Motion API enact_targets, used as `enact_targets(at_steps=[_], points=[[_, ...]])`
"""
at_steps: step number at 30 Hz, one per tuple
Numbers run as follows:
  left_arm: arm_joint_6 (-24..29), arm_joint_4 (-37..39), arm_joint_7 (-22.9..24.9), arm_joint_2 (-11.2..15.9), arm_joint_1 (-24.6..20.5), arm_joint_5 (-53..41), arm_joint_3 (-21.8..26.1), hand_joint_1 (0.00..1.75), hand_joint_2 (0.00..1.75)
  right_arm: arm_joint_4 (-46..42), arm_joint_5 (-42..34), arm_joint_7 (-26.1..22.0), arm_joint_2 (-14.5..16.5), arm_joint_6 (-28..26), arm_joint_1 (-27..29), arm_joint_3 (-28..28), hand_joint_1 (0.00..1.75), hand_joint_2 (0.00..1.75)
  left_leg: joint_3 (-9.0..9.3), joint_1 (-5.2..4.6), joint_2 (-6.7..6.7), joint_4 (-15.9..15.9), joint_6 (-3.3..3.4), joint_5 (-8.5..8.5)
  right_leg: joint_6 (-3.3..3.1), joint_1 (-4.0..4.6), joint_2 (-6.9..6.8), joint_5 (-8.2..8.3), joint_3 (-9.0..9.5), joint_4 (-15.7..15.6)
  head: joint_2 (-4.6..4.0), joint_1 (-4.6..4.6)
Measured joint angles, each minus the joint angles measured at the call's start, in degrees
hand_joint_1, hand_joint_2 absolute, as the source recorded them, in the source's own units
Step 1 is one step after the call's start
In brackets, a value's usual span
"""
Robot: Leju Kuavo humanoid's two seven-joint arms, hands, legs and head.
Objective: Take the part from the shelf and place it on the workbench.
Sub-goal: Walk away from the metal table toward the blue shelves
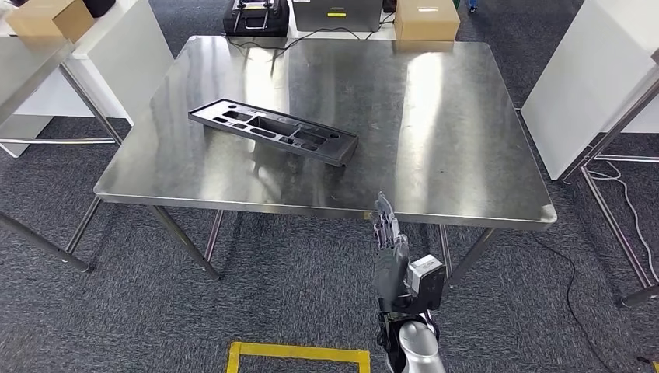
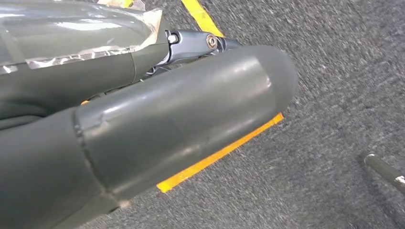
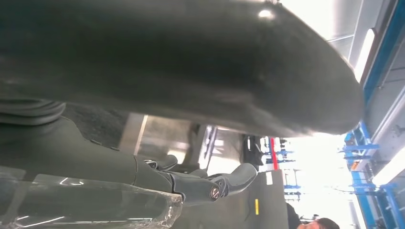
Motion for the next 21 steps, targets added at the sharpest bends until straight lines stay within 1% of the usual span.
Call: enact_targets(at_steps=[1,2,3,4,5,6,7,8,9,10,11,12,13,14,15,16,17,18,19,20,21], points=[[0.0,0.0,0.0,0.0,0.0,0.0,0.0,0.0,0.0,0.0,0.0,0.0,0.0,0.0,0.0,0.0,0.0,0.0,0.29,0.13,0.0,1.4,-0.14,0.21,0.14,0.03,0.0,0.55,-0.79,0.1,0.0,-0.01],[0.0,0.0,0.0,0.0,0.0,0.0,0.0,0.0,0.0,0.0,0.0,0.0,0.0,0.0,0.1,0.0,0.0,0.0,1.59,0.26,0.01,0.8,-0.21,1.54,0.33,0.02,0.01,1.01,-1.52,0.3,0.0,-0.01],[0.0,0.0,0.0,0.0,0.0,0.0,0.0,0.0,0.0,0.0,0.0,0.0,0.0,0.0,0.1,-0.1,0.0,0.0,3.9,0.42,0.01,-1.9,-0.21,3.25,0.57,-0.02,0.02,1.41,-2.19,0.5,0.0,-0.01],[0.0,0.0,0.0,0.0,-0.1,0.0,0.0,0.0,0.0,0.0,0.0,0.0,0.0,0.0,0.1,-0.1,0.0,0.0,6.67,0.54,-0.04,-5.8,-0.21,4.12,0.84,-0.04,0.03,1.78,-2.72,0.7,0.0,-0.02],[0.0,0.0,0.0,0.0,-0.1,0.0,0.0,0.0,0.0,0.0,0.0,0.0,0.0,0.0,0.0,-0.1,0.0,0.0,9.21,0.5,-0.18,-9.6,-0.09,4.46,1.19,-0.02,0.03,2.13,-3.12,0.9,0.0,-0.01],[-0.1,0.0,0.0,0.0,-0.1,0.0,0.0,0.0,0.0,0.0,0.0,0.0,0.0,0.0,0.0,-0.1,0.0,0.0,10.86,0.37,-0.34,-12.3,0.18,4.36,1.6,0.02,0.01,2.5,-3.33,1.0,0.0,0.04],[-0.1,0.0,0.0,0.0,-0.1,0.0,0.0,0.0,0.0,0.0,0.0,0.0,0.1,0.0,0.0,0.0,0.0,0.0,11.49,0.13,-0.5,-13.6,0.5,3.95,2.04,0.03,-0.02,2.91,-3.43,1.0,0.0,-0.01],[-0.1,0.0,0.0,0.0,-0.1,0.0,0.0,0.0,0.0,0.0,0.0,0.0,0.1,0.0,0.0,0.0,0.0,0.0,11.44,-0.17,-0.61,-13.8,0.97,4.16,2.51,0.01,-0.04,3.38,-3.48,0.8,0.0,0.02],[-0.1,0.0,0.0,0.0,-0.1,0.0,0.0,0.0,0.0,0.0,0.0,0.0,0.2,0.0,0.0,0.0,0.0,0.0,10.94,-0.27,-0.57,-13.9,1.54,4.68,2.95,0.07,-0.04,3.82,-3.61,0.7,0.0,0.01],[-0.2,0.0,0.0,0.0,-0.2,0.0,0.0,0.0,0.0,0.0,0.0,0.0,0.2,0.0,0.0,0.0,0.0,0.0,10.37,-0.32,-0.39,-14.1,2.08,5.29,3.18,0.03,0.01,3.66,-3.98,0.9,0.0,-0.03],[-0.2,0.0,0.0,0.0,-0.2,0.0,0.0,0.0,0.0,0.0,0.1,0.0,0.2,0.0,0.0,-0.1,0.0,0.0,9.65,-0.31,-0.22,-14.3,2.76,6.06,3.11,0.06,0.07,2.55,-4.62,1.8,0.0,0.1],[-0.3,0.0,0.0,0.0,-0.2,0.0,0.0,0.0,0.0,0.0,0.2,-0.1,0.1,-0.1,0.0,-0.1,0.0,0.0,8.74,-0.28,-0.02,-14.4,3.34,6.91,2.78,0.1,0.12,0.4,-5.59,3.8,0.0,0.21],[-0.3,0.0,0.0,0.0,-0.2,0.0,0.0,0.0,0.0,0.0,0.3,-0.1,0.1,-0.1,0.0,-0.1,0.0,0.0,7.78,-0.35,0.15,-14.5,3.75,7.68,2.31,0.01,0.16,-2.47,-6.67,7.0,0.0,0.32],[-0.4,0.0,0.0,0.0,-0.2,0.0,0.0,0.0,0.0,0.0,0.4,-0.1,0.0,-0.1,0.0,-0.1,0.0,0.0,6.86,-0.43,0.23,-14.4,4.06,8.47,2.03,0.03,0.17,-5.13,-7.7,10.9,0.0,0.44],[-0.4,0.0,0.1,0.1,-0.2,0.0,0.0,0.0,0.0,0.0,0.5,-0.1,-0.1,-0.1,0.1,-0.1,0.0,0.0,5.97,-0.53,0.32,-14.4,4.14,9.21,2.04,0.02,0.18,-6.89,-8.35,14.5,0.0,0.49],[-0.4,0.0,0.1,0.1,-0.2,0.0,0.0,0.0,0.0,0.0,0.6,-0.2,-0.1,-0.1,0.1,-0.2,0.0,0.0,5.01,-0.62,0.39,-14.4,4.15,10.02,2.41,0.02,0.18,-7.33,-8.25,16.9,0.0,0.51],[-0.4,0.0,0.1,0.1,-0.2,0.0,0.0,0.0,0.0,0.0,0.7,-0.2,-0.2,-0.1,0.1,-0.2,0.0,0.0,4.1,-0.69,0.41,-14.3,4.1,10.79,2.96,0.02,0.18,-6.65,-7.35,17.6,0.0,0.53],[-0.5,0.0,0.1,0.0,-0.2,0.0,0.0,0.0,0.0,0.1,0.8,-0.3,-0.3,-0.1,0.1,-0.2,0.0,0.0,3.17,-0.76,0.42,-14.3,3.99,11.53,3.45,0.04,0.18,-5.39,-5.37,16.0,0.0,0.54],[-0.5,0.0,0.1,0.0,-0.2,0.0,0.0,0.0,0.0,0.1,0.9,-0.3,-0.3,-0.1,0.1,-0.2,0.0,0.0,2.33,-0.82,0.41,-14.2,3.84,12.28,3.73,0.09,0.18,-4.25,-2.4,12.6,0.0,0.55],[-0.6,0.0,0.1,0.0,-0.2,0.0,0.0,0.0,0.0,0.1,1.0,-0.4,-0.3,-0.1,0.0,-0.2,0.0,0.0,1.7,-0.96,0.39,-14.1,3.63,12.87,3.66,0.19,0.17,-3.87,0.96,8.2,0.0,0.54],[-0.7,0.0,0.1,0.0,-0.2,0.0,0.0,0.0,0.0,0.1,1.3,-0.5,-0.3,-0.2,0.0,-0.2,0.0,0.0,1.21,-1.09,0.4,-14.0,3.37,13.49,3.32,0.36,0.2,-4.13,3.97,3.7,0.0,0.49]])
